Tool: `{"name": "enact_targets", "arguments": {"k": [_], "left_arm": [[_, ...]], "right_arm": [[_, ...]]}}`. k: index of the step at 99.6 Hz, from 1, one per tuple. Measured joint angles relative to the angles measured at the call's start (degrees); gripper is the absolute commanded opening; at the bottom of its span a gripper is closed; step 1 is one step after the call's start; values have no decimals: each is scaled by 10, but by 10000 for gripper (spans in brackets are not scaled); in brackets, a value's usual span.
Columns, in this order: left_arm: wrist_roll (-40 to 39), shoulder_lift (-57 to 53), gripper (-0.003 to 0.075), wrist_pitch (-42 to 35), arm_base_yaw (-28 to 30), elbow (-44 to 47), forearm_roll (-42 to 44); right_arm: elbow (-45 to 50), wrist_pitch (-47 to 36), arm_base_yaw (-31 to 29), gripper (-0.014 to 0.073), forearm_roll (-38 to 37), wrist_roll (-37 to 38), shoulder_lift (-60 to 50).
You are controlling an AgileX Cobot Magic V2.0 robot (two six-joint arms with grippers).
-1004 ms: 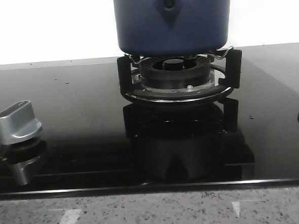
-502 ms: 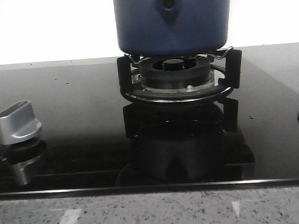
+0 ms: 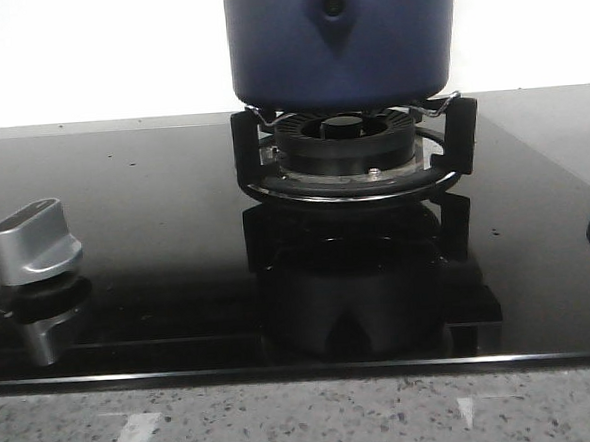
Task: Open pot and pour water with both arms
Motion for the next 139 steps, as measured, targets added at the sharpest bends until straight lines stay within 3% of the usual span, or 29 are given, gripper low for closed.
{"name": "enact_targets", "arguments": {"k": [50,104,126,139], "left_arm": [[1,13,337,-37,0,-1,-5],[-4,14,341,-17,0,-1,-5],[-12,18,520,-13,0,-1,-6],[-14,18,539,-9,0,-6,-11]], "right_arm": [[0,9,2,-69,0,0,0],[0,11,2,-69,0,0,0],[0,18,2,-69,0,0,0],[0,19,2,-69,0,0,0]]}}
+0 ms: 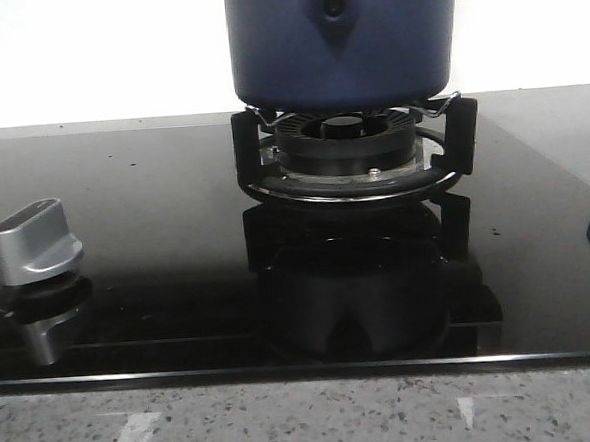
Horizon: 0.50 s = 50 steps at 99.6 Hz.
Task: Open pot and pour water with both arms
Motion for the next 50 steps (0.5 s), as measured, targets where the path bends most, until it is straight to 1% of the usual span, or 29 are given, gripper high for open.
{"name": "enact_targets", "arguments": {"k": [21,37,42,50], "left_arm": [[-14,-13,537,1,5,-7,0],[-47,-57,531,4,33,-8,0],[-59,-74,508,5,46,-10,0],[-73,-106,413,5,70,-8,0]], "right_arm": [[0,0,0,-69,-2,0,0],[0,0,0,-69,-21,-1,0],[0,0,0,-69,-29,-1,0],[0,0,0,-69,-41,-4,-1]]}}
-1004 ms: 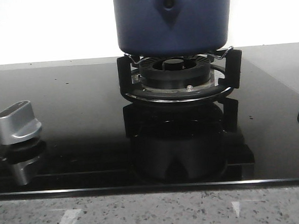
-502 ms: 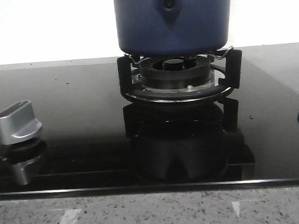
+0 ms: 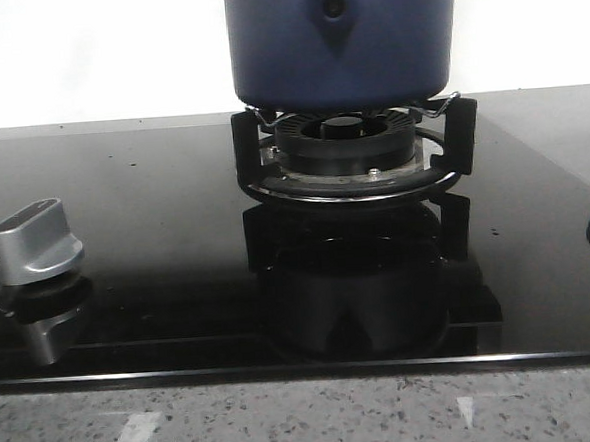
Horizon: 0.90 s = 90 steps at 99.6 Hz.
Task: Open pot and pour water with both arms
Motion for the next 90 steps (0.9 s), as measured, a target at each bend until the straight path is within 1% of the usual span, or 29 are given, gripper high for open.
{"name": "enact_targets", "arguments": {"k": [13,18,23,30,35,45,52,59,67,79,90], "left_arm": [[-13,-71,232,0,33,26,7],[-19,-102,152,0,48,52,10],[-25,-135,90,0,61,83,10],[-28,-185,18,-6,77,135,12],[-29,-225,-17,-22,84,178,13],[-31,-299,-20,-82,91,267,23],[-32,-348,-20,-116,92,329,48],[-32,-393,-20,-132,92,385,80],[-32,-438,-20,-133,92,442,102],[-32,-494,-20,-144,92,499,107],[-32,-524,-20,-159,92,525,107]], "right_arm": [[20,-23,0,-69,-7,-13,-20],[38,-38,0,-69,-7,-16,-35],[61,-56,0,-69,-8,-20,-58],[99,-82,0,-69,-8,-32,-91],[128,-101,0,-69,-8,-42,-119],[187,-122,0,-70,-9,-61,-179],[225,-126,0,-70,-10,-66,-221],[259,-126,0,-70,-10,-68,-261],[294,-129,0,-70,-10,-69,-303],[330,-148,0,-70,-10,-70,-347],[348,-172,0,-70,-10,-71,-362]]}}
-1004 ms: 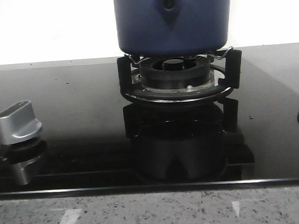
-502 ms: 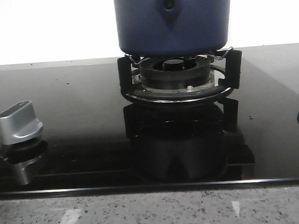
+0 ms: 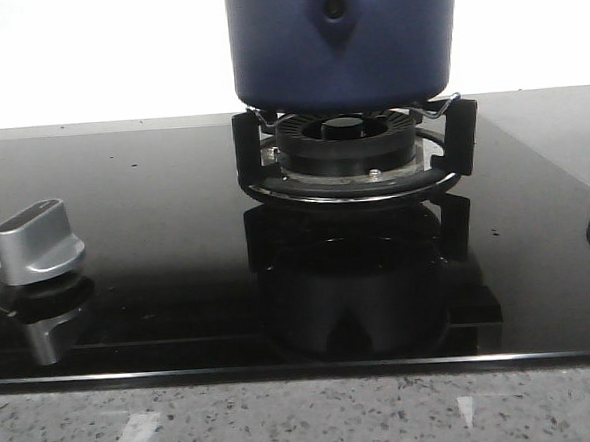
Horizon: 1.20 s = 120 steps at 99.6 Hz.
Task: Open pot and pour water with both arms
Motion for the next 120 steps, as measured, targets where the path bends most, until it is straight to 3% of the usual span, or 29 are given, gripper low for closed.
{"name": "enact_targets", "arguments": {"k": [120], "left_arm": [[0,-7,-20,-6,0,6,-3]], "right_arm": [[7,-26,0,-70,-17,-1,0]]}}
